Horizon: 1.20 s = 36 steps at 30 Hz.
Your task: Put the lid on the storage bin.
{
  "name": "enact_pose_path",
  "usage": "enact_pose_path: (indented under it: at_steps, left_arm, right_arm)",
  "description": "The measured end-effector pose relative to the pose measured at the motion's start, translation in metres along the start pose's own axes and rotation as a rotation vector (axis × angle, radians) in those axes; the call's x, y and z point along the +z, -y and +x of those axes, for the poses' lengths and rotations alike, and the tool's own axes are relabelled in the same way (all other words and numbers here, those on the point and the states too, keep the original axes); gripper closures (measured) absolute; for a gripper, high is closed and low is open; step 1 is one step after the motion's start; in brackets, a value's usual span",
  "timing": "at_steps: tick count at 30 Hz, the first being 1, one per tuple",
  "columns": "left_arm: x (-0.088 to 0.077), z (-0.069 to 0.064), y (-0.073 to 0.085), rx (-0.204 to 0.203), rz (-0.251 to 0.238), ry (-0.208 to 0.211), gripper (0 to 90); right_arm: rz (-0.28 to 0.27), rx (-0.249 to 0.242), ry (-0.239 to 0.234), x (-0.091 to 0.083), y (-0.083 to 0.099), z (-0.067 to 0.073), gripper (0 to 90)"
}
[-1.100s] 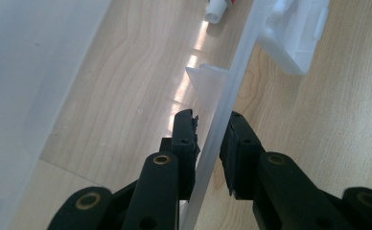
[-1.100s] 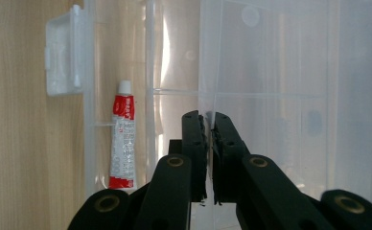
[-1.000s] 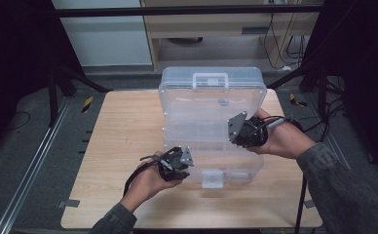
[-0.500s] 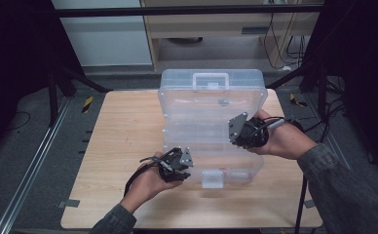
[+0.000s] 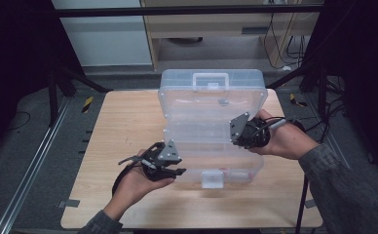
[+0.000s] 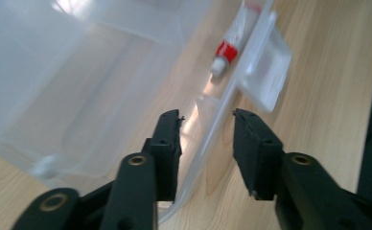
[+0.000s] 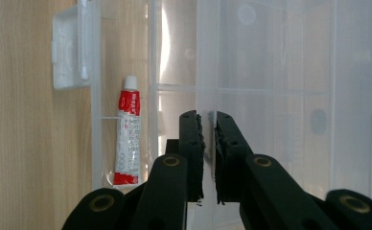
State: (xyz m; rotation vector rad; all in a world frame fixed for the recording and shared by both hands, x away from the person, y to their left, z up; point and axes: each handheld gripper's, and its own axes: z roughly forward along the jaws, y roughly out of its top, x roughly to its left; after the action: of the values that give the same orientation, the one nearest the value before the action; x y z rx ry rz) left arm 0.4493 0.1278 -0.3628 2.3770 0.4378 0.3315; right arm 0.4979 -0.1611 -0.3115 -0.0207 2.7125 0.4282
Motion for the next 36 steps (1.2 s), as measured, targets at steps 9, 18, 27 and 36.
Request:
enact_pose_path:
  at_steps: [9, 18, 27, 36]
  left_arm:
    - [-0.051, 0.042, -0.008, -0.153, -0.16, -0.044, 89.3]
    - [-0.056, 0.085, -0.023, -0.247, -0.201, -0.085, 89.6]
    - [-0.048, 0.104, -0.036, -0.293, -0.212, -0.096, 89.8]
    - [-0.049, 0.118, -0.033, -0.359, -0.24, -0.11, 89.9]
  right_arm:
    - [-0.008, 0.001, 0.008, 0.001, 0.001, 0.002, 82.6]
    - [-0.005, -0.002, 0.011, 0.001, 0.0, 0.004, 81.8]
    - [-0.01, -0.001, 0.01, 0.002, 0.002, 0.007, 82.9]
    - [-0.011, -0.002, 0.002, 0.002, 0.003, 0.009, 83.0]
